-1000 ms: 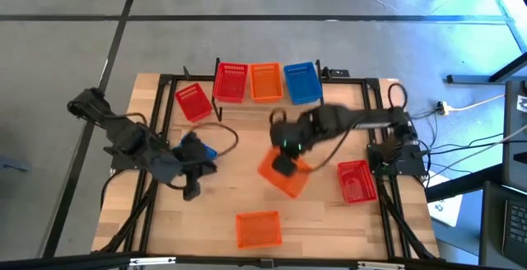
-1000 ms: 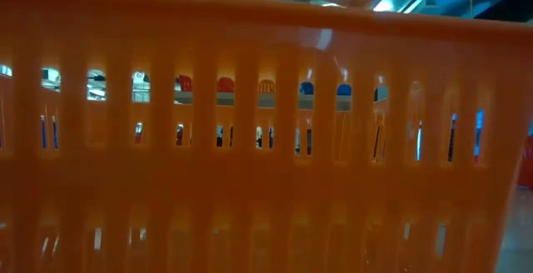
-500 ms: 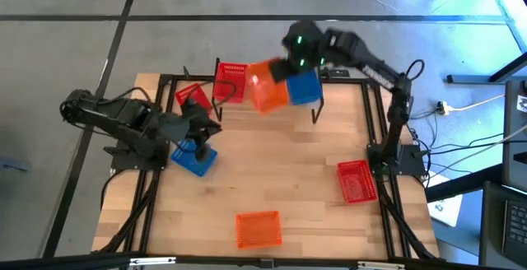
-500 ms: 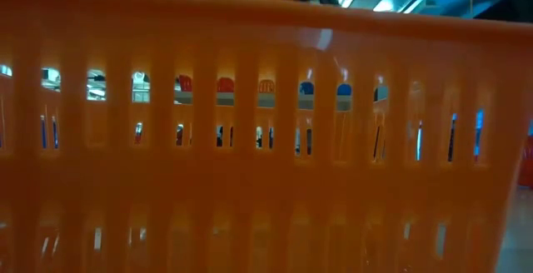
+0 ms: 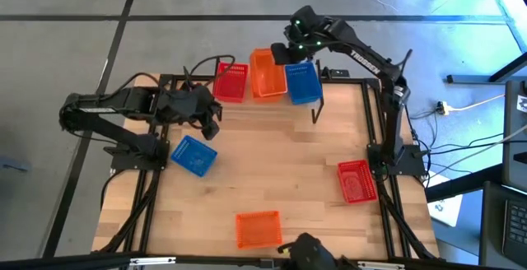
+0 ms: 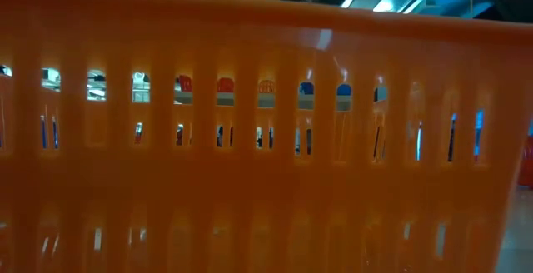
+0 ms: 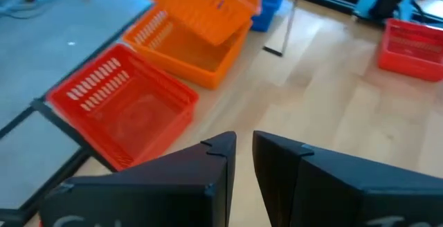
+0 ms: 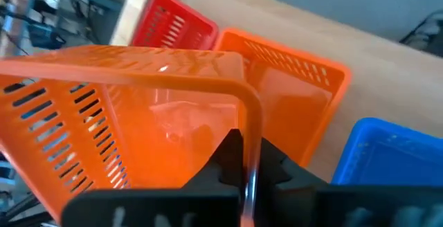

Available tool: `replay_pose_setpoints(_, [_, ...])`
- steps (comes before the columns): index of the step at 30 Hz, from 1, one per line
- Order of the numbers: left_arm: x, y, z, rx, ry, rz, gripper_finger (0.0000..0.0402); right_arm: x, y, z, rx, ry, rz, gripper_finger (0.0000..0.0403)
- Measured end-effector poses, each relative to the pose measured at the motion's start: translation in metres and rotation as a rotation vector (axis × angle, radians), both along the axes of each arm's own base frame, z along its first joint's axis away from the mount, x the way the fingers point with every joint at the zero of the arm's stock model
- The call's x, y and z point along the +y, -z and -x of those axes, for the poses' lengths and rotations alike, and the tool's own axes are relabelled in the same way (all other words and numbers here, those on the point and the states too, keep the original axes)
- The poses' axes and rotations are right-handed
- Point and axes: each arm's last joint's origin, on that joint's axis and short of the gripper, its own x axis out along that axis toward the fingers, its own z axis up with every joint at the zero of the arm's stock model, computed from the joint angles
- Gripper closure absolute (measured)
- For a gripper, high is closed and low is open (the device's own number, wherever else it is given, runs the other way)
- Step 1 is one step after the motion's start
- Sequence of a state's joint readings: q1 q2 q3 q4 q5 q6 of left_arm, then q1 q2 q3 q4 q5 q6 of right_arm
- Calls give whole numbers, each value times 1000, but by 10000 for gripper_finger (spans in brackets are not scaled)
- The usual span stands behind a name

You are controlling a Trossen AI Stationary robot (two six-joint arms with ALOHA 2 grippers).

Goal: Stack baskets on shelf by color
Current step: Stack the right orange basket into the orange basket on the shelf

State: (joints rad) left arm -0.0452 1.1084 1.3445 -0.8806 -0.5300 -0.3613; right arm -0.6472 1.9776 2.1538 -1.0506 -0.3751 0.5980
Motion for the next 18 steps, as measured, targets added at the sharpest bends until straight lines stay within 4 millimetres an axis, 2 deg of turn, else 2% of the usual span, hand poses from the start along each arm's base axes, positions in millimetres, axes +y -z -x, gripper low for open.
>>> replay_pose_setpoints(6, [5, 0, -1, 2, 30, 41, 360, -9, 16, -5, 36, 9, -25, 403])
replay_pose_setpoints(18, [5, 0, -1, 14, 43, 23, 360, -15, 20, 3, 109, 56, -8, 402])
